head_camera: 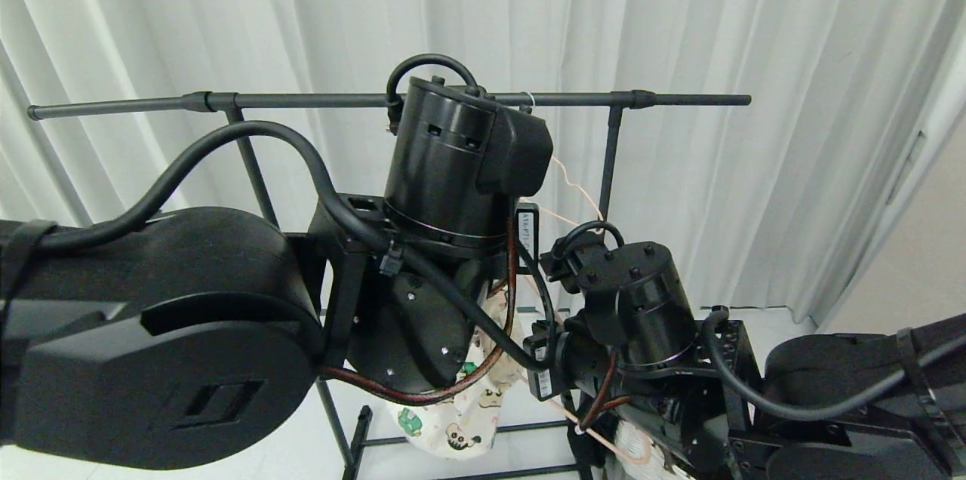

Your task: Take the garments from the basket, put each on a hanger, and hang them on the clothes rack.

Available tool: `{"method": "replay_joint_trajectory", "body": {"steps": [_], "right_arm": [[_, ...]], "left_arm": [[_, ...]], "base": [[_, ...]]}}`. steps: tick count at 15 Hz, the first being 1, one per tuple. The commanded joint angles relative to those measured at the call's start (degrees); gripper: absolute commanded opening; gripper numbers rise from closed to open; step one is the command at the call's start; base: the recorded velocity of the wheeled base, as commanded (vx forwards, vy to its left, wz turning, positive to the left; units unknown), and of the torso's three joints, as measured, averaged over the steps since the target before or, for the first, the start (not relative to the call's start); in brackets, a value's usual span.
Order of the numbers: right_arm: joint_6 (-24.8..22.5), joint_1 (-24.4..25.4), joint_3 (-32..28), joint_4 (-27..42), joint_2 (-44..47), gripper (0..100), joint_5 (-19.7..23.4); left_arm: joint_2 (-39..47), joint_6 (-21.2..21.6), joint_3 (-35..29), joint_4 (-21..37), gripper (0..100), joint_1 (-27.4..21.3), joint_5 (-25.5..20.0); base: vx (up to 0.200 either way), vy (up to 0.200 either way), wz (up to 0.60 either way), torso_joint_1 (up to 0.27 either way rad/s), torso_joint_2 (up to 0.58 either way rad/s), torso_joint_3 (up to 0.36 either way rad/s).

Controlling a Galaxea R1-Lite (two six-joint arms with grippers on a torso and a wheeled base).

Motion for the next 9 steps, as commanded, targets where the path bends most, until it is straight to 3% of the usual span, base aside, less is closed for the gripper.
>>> {"method": "replay_joint_trajectory", "body": {"steps": [1,2,3,5,9], "right_arm": [[0.0,-0.4,0.1,-0.5,0.1,0,-0.1],[0.0,-0.4,0.1,-0.5,0.0,0,-0.4],[0.0,-0.4,0.2,-0.5,0.0,0,-0.6],[0.0,-0.5,0.1,-0.5,-0.3,0,-1.5],[-0.2,-0.5,0.2,-3.0,-0.2,0,-1.5]], "left_arm": [[-0.8,0.0,0.6,0.0,0,0.6,0.1],[-0.9,0.0,0.6,0.0,0,1.1,0.1],[-1.0,0.1,0.6,0.0,100,1.7,0.1],[-1.5,0.3,0.7,0.0,100,3.9,-0.4],[-5.3,0.9,3.2,0.0,100,3.9,-7.7]], "base": [[0.0,0.0,0.0,0.0,0.0,0.0],[0.0,0.0,0.0,0.0,0.0,0.0],[0.0,0.0,0.0,0.0,0.0,0.0],[0.0,0.0,0.0,0.0,0.0,0.0],[0.0,0.0,0.0,0.0,0.0,0.0]]}}
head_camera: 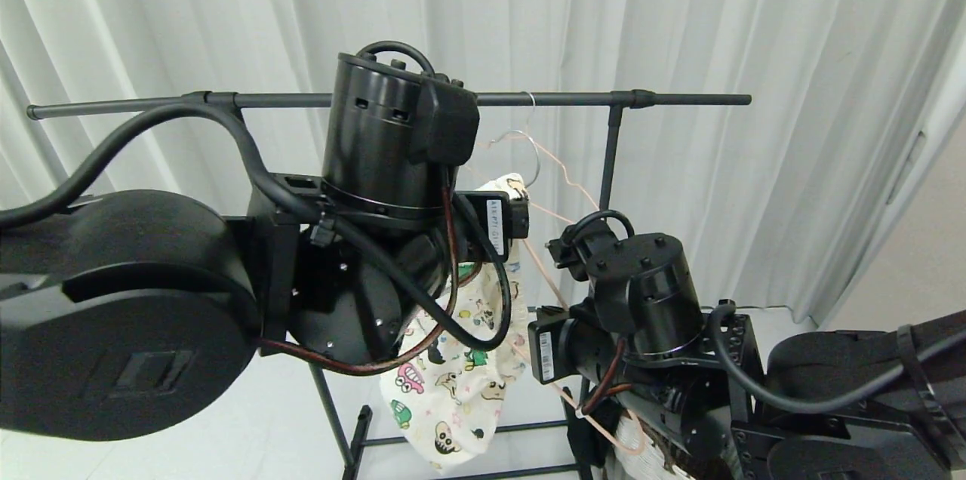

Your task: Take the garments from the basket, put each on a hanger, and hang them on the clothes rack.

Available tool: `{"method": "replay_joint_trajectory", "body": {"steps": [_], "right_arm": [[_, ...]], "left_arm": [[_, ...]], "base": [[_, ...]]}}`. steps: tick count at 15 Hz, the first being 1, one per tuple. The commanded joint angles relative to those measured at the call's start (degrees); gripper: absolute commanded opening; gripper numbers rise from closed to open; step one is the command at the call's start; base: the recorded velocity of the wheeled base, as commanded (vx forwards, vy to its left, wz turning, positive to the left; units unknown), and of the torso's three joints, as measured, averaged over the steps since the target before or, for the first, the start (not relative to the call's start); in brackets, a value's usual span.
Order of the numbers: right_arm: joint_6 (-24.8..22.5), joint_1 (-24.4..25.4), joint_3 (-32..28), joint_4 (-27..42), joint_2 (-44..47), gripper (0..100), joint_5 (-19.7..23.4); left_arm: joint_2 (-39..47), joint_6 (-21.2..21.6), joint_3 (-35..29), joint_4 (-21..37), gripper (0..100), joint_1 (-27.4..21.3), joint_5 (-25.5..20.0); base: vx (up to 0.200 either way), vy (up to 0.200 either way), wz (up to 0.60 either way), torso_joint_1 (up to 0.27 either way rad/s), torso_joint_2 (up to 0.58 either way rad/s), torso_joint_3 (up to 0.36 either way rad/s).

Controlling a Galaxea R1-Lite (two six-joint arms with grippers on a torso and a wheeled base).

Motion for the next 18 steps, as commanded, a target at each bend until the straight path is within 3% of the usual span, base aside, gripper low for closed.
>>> {"method": "replay_joint_trajectory", "body": {"steps": [1,7,8,9,11,14,16,18], "right_arm": [[0.0,-0.1,0.3,-0.2,-0.1,0,0.0],[-2.4,-2.3,5.0,-6.6,-1.7,0,0.4],[-2.8,-2.5,5.4,-7.3,-1.9,0,0.5],[-3.1,-2.5,6.0,-10.2,-2.1,0,1.4],[-3.8,-2.3,6.4,-11.1,-2.5,0,2.5],[-7.1,-2.4,8.5,-12.4,-3.9,0,4.1],[-8.2,-2.8,12.3,-14.1,-6.0,0,5.9],[-12.9,-5.0,21.3,-18.6,-10.9,0,13.7]], "left_arm": [[-2.8,0.8,1.5,-0.1,100,0.0,-1.6],[-12.3,13.7,10.2,-0.1,100,6.4,-9.6],[-13.0,14.6,11.0,-0.1,100,6.7,-10.6],[-15.4,16.5,13.3,-0.1,100,6.7,-15.6],[-15.7,19.3,13.4,-0.1,100,6.4,-21.5],[-15.1,21.1,12.1,-0.2,100,6.2,-23.7],[-16.7,21.9,13.9,-0.2,100,6.5,-23.8],[-22.4,23.1,19.9,-0.3,100,6.8,-28.6]], "base": [[0.0,0.0,0.0,0.0,0.0,0.0],[0.0,0.0,0.0,0.0,0.0,0.0],[0.0,0.0,0.0,0.0,0.0,0.0],[0.0,0.0,0.0,0.0,0.0,0.0],[0.0,0.0,0.0,0.0,0.0,0.0],[0.0,0.0,0.0,0.0,0.0,0.0],[0.0,0.0,0.0,0.0,0.0,0.0],[0.0,0.0,0.0,0.0,0.0,0.0]]}}
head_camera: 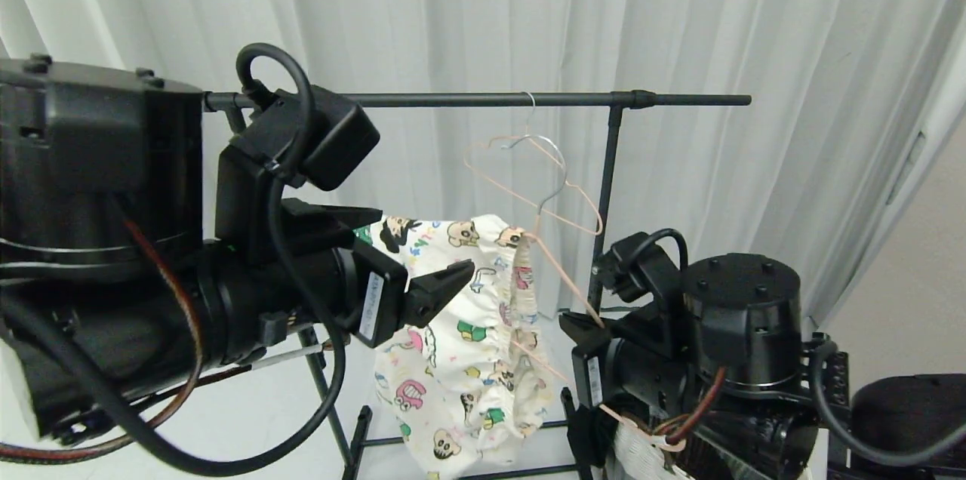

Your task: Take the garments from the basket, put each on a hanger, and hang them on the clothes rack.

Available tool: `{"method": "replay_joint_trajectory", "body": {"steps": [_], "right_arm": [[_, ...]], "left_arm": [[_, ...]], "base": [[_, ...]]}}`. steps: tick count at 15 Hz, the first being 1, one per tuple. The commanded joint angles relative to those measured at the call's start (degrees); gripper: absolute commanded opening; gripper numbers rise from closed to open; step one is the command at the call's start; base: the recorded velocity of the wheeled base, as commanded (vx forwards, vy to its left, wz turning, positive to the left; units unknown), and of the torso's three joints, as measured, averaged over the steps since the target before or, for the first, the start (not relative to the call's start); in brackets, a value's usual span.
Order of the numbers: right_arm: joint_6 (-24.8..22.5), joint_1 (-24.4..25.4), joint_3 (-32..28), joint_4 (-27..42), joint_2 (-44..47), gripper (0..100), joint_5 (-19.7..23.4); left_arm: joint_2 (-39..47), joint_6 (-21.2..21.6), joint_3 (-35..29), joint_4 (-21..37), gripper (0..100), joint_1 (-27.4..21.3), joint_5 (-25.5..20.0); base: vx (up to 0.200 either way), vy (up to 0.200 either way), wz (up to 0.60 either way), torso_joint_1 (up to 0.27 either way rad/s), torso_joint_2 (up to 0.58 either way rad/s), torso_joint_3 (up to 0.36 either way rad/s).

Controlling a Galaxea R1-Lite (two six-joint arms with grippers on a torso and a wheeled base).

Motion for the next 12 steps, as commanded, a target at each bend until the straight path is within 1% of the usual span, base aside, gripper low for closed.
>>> {"method": "replay_joint_trajectory", "body": {"steps": [1,3,5,6,7,8,9,10,12], "right_arm": [[-5.0,-3.1,8.6,-3.7,-6.3,0,7.8],[-11.7,-6.0,13.2,-4.0,-9.7,0,15.0],[-19.1,-8.8,16.4,-4.0,-10.8,0,20.1],[-20.7,-8.9,17.2,-4.0,-11.1,0,21.9],[-21.8,-8.5,17.5,-4.0,-11.1,0,22.9],[-21.8,-8.5,17.5,-4.0,-11.1,0,22.9],[-22.3,-6.9,17.2,-4.0,-10.8,0,22.9],[-22.4,-6.3,17.1,-4.0,-10.8,0,22.9],[-22.9,-4.3,16.9,-4.0,-10.9,0,22.8]], "left_arm": [[-6.2,1.9,5.9,0.0,100,1.2,-5.8],[-8.8,6.4,10.6,-0.1,100,3.7,-13.9],[-9.5,10.8,13.8,-0.1,100,5.3,-21.6],[-9.4,12.2,14.6,-0.1,100,5.2,-24.4],[-9.0,13.4,15.0,-0.1,100,5.0,-27.2],[-9.0,13.4,15.0,-0.1,100,5.0,-27.2],[-7.5,15.1,15.7,-0.1,100,2.7,-29.9],[-6.8,15.1,15.8,-0.1,100,1.4,-29.9],[-4.5,15.2,16.0,-0.1,100,0.6,-29.9]], "base": [[0.0,0.0,0.0,0.0,0.0,0.0],[0.0,0.0,0.0,0.0,0.0,0.0],[0.0,0.0,0.0,0.0,0.0,0.0],[0.0,0.0,0.0,0.0,0.0,0.0],[0.0,0.0,0.0,0.0,0.0,0.0],[0.0,0.0,0.0,0.0,0.0,0.0],[0.0,0.0,0.0,0.0,0.0,0.0],[0.0,0.0,0.0,0.0,0.0,0.0],[0.0,0.0,0.0,0.0,0.0,0.0]]}}
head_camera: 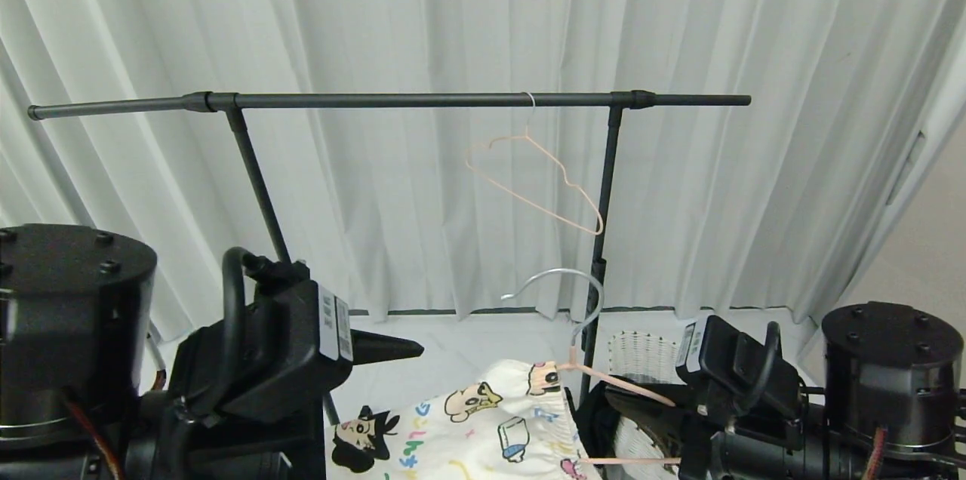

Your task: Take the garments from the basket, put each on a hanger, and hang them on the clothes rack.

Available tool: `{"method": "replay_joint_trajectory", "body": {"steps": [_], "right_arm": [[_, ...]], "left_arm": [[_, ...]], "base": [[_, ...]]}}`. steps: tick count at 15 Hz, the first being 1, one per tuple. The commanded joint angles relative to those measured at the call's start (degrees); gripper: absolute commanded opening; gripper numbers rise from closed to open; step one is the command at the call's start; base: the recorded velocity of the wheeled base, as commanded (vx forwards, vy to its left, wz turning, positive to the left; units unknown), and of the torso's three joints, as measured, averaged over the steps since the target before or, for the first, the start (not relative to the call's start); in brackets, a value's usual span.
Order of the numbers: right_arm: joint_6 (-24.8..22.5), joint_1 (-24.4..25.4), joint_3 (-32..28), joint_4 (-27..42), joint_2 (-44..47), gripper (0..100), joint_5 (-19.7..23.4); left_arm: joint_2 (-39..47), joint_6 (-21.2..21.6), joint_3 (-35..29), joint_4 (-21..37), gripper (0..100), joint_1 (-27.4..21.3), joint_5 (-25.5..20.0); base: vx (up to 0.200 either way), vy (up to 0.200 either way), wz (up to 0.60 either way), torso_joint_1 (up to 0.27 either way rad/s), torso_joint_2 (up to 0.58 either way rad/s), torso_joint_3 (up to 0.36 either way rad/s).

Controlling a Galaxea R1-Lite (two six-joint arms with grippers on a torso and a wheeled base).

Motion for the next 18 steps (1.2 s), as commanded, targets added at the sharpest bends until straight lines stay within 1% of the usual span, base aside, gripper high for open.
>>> {"method": "replay_joint_trajectory", "body": {"steps": [1,8,9,14,15,18], "right_arm": [[-0.6,1.8,-0.1,0.0,-0.1,0,0.0],[-0.9,5.0,-2.2,-0.1,0.0,0,-0.4],[-0.9,5.3,-2.2,-0.1,-0.1,0,-0.4],[-1.0,6.4,-1.9,0.0,-0.3,0,-0.7],[-1.1,6.5,-1.9,-0.1,-0.4,100,-1.0],[-1.2,6.6,-1.9,0.0,-0.7,100,-2.9]], "left_arm": [[3.0,0.0,0.1,0.0,100,-0.7,0.0],[4.9,-0.1,0.9,0.0,100,-0.7,0.1],[4.9,0.0,1.0,0.0,0,-0.7,0.1],[4.9,-0.1,1.1,0.0,0,-0.7,0.3],[4.9,-0.2,1.1,0.0,0,-0.6,0.4],[4.9,-0.2,1.7,0.0,0,-0.4,0.5]], "base": [[0.0,0.0,0.0,0.0,0.0,0.0],[0.0,0.0,0.0,0.0,0.0,0.0],[0.0,0.0,0.0,0.0,0.0,0.0],[0.0,0.0,0.0,0.0,0.0,0.0],[0.0,0.0,0.0,0.0,0.0,0.0],[0.0,0.0,0.0,0.0,0.0,0.0]]}}
